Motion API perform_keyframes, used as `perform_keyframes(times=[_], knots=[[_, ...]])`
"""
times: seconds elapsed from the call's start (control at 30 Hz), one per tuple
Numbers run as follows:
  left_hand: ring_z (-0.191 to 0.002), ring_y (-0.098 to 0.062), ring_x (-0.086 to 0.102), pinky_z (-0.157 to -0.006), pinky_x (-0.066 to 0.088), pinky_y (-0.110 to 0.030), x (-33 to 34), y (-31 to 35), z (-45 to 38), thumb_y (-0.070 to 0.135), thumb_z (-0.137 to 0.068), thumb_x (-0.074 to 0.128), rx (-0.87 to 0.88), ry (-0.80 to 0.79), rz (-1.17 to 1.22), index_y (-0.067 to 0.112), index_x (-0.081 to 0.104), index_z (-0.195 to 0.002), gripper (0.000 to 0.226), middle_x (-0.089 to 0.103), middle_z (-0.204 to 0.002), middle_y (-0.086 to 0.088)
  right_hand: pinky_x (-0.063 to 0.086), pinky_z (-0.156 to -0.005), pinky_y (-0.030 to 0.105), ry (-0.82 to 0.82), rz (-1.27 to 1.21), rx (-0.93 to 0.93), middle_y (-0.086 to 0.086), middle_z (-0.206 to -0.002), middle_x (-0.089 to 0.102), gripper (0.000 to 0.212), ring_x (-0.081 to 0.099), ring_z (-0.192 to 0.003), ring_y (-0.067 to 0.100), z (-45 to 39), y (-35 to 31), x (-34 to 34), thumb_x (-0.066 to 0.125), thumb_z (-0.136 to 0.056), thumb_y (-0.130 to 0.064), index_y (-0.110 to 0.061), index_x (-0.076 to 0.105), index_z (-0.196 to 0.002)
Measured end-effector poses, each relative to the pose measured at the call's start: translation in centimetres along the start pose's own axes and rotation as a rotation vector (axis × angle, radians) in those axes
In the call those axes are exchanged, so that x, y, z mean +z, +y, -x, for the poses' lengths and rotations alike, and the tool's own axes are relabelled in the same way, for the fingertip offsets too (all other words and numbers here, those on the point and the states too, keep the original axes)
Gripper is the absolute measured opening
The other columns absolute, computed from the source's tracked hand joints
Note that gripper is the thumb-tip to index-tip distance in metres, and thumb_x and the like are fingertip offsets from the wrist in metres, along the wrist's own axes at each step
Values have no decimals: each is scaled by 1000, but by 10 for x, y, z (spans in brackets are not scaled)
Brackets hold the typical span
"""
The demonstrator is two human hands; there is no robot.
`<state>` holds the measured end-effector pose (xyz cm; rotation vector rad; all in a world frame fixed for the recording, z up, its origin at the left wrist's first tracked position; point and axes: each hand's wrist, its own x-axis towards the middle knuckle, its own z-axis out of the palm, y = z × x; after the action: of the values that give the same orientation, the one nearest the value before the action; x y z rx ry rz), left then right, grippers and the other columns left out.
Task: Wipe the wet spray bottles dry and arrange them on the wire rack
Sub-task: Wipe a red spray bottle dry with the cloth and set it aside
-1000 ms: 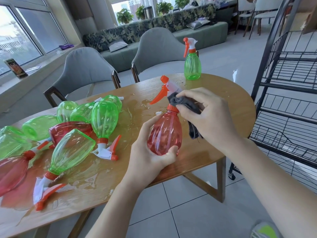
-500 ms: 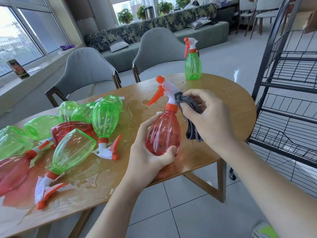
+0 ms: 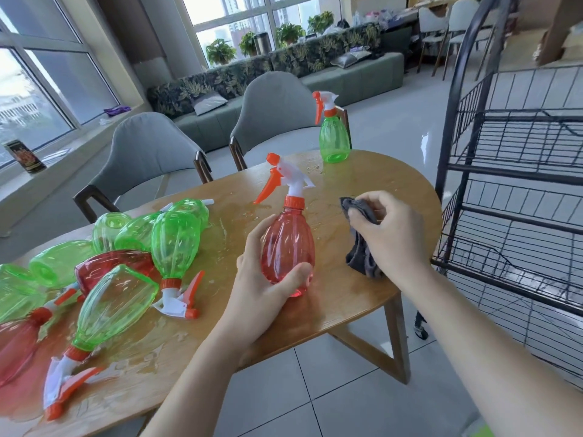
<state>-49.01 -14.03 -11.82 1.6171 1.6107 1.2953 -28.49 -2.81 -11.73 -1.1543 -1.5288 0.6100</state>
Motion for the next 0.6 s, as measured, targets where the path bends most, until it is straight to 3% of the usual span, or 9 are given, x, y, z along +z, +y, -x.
perform_keyframes(times=[0.1,0.2,0.23,0.3,0.4,0.6], knots=[[-146,-33,45,-118,41,-62,19,-3,-34,74,-77,80,-32,-20,-3,71,25,-147,90,48,-154,9,46,-64,6,19,-3,66,-13,-91,71,9,66,-84,0,-6,11,-11,72,-94,-23,-22,72,-103],[-148,-32,43,-120,40,-63,47,-5,-80,73,-76,80,-47,-20,12,78,19,-141,90,41,-161,6,54,-75,19,60,-26,125,-12,-93,73,11,68,-88,6,-13,21,-22,73,-93,-24,-21,73,-104],[-148,-31,44,-120,40,-62,58,-6,-97,70,-76,81,-42,-23,-5,76,20,-142,89,42,-161,7,53,-74,16,71,-32,139,-12,-92,73,11,68,-87,5,-16,24,-26,73,-93,-24,-21,73,-104],[-145,-27,48,-120,42,-58,81,-5,-128,60,-79,83,-45,-21,-43,59,22,-151,95,48,-156,8,47,-68,5,94,-43,156,-13,-91,71,11,65,-84,-2,-20,30,-33,73,-93,-24,-20,72,-103],[-135,-21,57,-117,48,-47,113,-1,-176,34,-87,89,-65,0,-30,27,31,-158,93,56,-146,2,41,-67,0,131,-20,163,-14,-90,71,12,64,-82,-1,-30,39,-41,74,-92,-25,-21,73,-103],[-121,-24,65,-105,57,-50,161,-4,-258,29,-72,99,-125,72,-16,27,41,-146,94,60,-133,0,44,-71,4,124,-47,196,-19,-90,72,10,66,-89,-3,-46,55,-54,75,-91,-26,-25,73,-101]])
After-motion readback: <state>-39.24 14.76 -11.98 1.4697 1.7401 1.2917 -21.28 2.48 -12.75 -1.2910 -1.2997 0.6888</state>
